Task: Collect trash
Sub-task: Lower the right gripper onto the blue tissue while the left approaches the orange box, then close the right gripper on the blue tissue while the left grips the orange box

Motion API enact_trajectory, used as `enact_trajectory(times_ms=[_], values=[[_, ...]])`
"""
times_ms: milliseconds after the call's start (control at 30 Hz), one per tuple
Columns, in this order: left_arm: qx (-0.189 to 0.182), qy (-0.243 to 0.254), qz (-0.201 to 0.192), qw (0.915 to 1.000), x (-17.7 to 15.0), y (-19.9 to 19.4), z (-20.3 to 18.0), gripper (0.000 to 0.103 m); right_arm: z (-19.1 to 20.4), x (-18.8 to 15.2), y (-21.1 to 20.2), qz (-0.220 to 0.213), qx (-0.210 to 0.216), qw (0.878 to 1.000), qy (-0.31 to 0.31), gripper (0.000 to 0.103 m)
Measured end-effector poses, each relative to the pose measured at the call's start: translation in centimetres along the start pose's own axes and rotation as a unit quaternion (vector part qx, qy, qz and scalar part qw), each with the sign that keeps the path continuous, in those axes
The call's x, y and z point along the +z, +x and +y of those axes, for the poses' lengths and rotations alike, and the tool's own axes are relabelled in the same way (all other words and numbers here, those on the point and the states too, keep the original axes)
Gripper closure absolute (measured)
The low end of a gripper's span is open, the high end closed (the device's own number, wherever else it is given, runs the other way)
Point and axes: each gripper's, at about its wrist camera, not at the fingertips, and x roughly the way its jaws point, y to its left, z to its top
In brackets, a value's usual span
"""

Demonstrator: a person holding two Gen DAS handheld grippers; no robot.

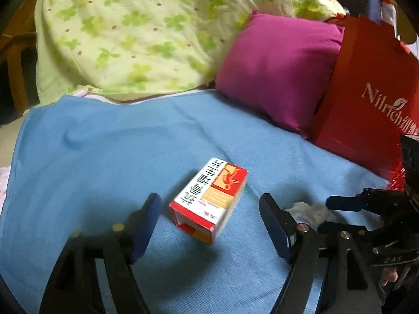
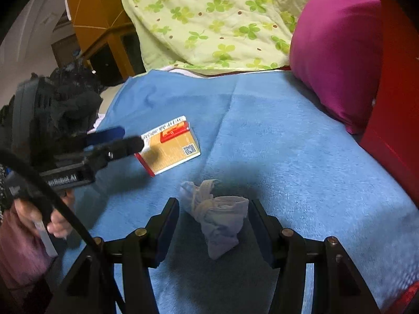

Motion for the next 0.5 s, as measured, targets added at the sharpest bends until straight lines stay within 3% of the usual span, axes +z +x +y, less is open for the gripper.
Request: enact_trajectory(times_ms=[333, 500], values=[[-0.023, -0.03, 0.033, 0.9987, -0.3, 2.3, 2.0, 0.025, 0.0, -0.5, 2.0, 0.008, 0.013, 1.0, 0.019, 0.044], [-0.036, -0.026, 0.031, 0.9985, -0.4, 2.2, 1.5, 0.026, 0.4, -0.6, 1.6, 0.001, 0.014, 1.0, 0.025, 0.058]])
